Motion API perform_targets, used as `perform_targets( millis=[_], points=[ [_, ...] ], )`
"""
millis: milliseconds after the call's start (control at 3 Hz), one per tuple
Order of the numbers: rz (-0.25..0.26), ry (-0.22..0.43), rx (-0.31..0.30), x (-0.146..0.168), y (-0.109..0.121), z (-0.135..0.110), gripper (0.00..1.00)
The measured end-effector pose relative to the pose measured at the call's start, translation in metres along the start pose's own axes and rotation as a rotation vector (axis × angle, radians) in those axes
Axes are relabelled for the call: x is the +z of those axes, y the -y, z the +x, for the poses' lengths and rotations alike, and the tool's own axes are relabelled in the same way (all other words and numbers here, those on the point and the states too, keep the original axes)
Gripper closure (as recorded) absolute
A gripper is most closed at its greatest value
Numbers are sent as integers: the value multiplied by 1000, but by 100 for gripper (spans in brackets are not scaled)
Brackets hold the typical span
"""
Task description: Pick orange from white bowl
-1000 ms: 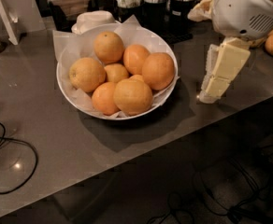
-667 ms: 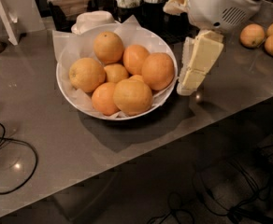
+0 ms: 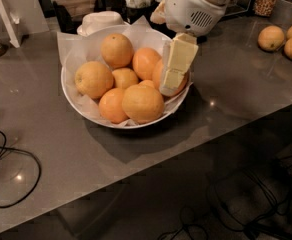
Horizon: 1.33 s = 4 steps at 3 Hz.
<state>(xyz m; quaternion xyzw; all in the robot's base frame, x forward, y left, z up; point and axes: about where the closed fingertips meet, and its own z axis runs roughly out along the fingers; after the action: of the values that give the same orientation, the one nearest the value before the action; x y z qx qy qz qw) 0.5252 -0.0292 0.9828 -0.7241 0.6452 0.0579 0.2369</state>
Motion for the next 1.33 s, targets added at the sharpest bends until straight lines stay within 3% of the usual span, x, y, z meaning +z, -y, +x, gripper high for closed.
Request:
perform_targets(
  millis=[333,667,1333],
  points=[
    [-50,-44,60,31,13,12,0],
    [-52,-45,63,34,14,12,0],
    [-52,-45,63,34,14,12,32]
  ],
)
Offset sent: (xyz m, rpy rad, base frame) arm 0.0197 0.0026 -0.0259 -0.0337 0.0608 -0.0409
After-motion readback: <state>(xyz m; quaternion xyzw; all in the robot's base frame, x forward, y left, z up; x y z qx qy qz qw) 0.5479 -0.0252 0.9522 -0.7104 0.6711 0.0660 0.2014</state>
